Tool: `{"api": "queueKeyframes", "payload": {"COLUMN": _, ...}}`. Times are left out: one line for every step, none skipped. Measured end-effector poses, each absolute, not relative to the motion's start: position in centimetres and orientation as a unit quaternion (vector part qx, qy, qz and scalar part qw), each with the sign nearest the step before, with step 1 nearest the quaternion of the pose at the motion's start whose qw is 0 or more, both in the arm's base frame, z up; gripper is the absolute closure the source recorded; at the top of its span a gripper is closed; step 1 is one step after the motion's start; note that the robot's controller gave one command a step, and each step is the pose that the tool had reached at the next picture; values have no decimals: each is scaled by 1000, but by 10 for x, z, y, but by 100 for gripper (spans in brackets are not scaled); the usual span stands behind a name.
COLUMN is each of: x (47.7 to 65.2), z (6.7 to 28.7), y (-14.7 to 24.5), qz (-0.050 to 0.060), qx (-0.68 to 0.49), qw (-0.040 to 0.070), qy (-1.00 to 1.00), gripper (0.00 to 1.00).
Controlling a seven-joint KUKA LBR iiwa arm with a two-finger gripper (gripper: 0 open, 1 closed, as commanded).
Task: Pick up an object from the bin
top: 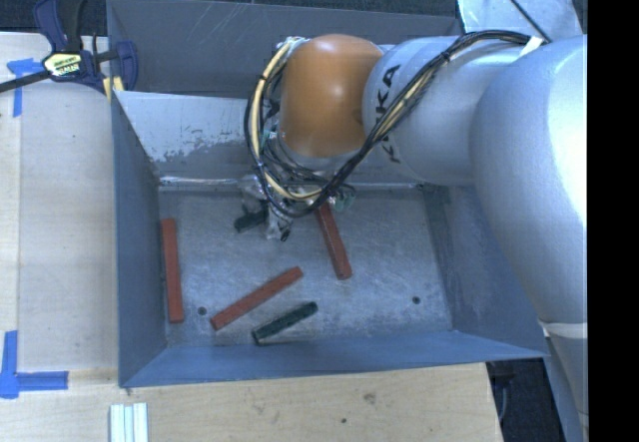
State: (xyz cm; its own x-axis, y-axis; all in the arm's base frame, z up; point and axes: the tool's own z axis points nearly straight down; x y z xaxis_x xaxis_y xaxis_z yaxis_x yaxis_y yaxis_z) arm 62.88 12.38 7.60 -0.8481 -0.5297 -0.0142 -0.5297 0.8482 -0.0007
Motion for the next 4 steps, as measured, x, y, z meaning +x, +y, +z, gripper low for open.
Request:
{"api": "queueKeyframes", "payload": {"x": 615, "z": 207, "y": 144, "qz": 0, "qx": -301, "qw": 4, "qy": 954, "gripper": 100}}
{"api": "queueKeyframes", "payload": {"x": 611, "z": 208, "y": 185, "qz": 1, "qx": -288, "qw": 3, "qy": 958, "gripper": 100}}
{"api": "queueKeyframes", "payload": {"x": 611, "z": 208, "y": 182, "qz": 1, "qx": -287, "qw": 3, "qy": 958, "gripper": 0}}
{"api": "queueKeyframes", "payload": {"x": 595, "z": 126, "y": 127, "qz": -1, "qx": -330, "qw": -3, "qy": 944, "gripper": 0}}
